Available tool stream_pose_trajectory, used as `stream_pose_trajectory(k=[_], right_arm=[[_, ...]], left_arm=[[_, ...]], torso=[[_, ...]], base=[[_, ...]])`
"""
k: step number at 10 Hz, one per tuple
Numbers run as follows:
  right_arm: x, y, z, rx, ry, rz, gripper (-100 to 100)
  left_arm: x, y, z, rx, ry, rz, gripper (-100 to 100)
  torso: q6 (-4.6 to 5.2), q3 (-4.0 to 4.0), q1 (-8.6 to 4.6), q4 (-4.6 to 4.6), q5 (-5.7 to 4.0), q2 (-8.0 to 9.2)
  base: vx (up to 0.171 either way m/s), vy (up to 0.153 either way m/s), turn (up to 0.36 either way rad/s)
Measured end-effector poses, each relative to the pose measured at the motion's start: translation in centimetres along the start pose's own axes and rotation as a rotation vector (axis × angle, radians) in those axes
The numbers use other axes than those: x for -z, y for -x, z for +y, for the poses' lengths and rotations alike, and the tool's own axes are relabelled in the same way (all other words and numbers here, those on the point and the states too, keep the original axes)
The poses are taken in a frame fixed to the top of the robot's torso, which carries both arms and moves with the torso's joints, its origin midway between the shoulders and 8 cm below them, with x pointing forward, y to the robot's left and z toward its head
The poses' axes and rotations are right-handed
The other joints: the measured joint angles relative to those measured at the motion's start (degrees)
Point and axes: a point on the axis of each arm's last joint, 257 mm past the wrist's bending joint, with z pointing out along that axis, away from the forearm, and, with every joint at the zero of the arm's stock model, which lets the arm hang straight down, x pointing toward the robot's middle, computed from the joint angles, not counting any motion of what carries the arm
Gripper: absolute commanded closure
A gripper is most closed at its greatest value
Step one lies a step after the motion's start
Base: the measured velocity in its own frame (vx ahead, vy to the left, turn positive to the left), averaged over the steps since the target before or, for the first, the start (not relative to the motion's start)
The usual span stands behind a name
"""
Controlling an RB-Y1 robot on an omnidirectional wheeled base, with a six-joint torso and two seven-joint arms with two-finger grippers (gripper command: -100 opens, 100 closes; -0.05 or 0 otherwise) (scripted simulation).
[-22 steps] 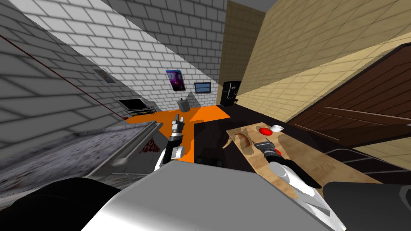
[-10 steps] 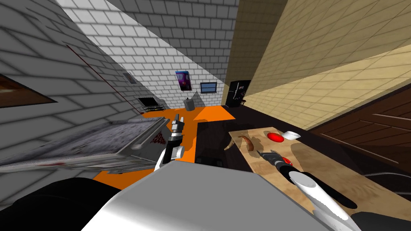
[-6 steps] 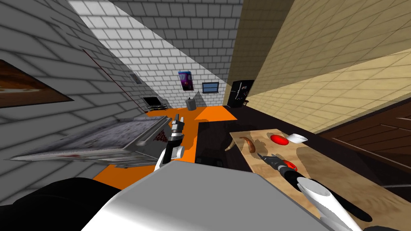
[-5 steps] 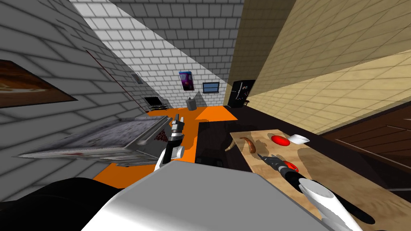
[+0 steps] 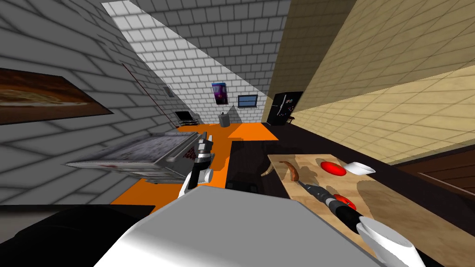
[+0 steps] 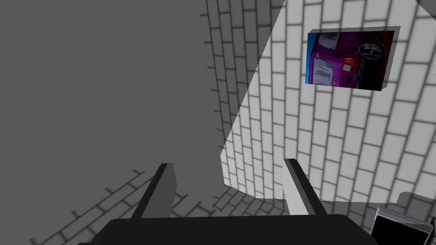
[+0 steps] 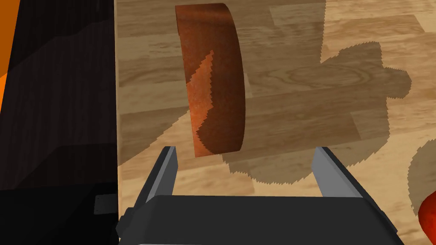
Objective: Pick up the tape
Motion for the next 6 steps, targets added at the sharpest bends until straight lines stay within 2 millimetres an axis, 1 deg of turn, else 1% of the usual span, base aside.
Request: stream_pose_trajectory(k=[4, 5, 6], right_arm=[[0.3, 1.0, -1.2, -0.120, -0.068, 0.035, -100], [0.5, 1.1, -1.4, -0.140, -0.081, 0.045, -100], [0.7, 1.3, -1.7, -0.174, -0.096, 0.060, -100]], left_arm=[[0.0, 0.0, 0.0, 0.000, 0.000, 0.000, 0], [0.0, 0.0, 0.0, 0.000, 0.000, 0.000, 0], [0.0, 0.0, 0.0, 0.000, 0.000, 0.000, 0]], torso=[[0.00, -0.02, -0.04, -0.01, -0.01, -0.04], [0.03, -0.03, -0.03, -0.01, -0.01, -0.05], [0.00, -0.03, -0.07, -0.01, -0.01, -0.05]], base=[[0.003, -0.044, 0.113], [0.007, -0.055, 0.145], [0.003, -0.093, 0.206]])
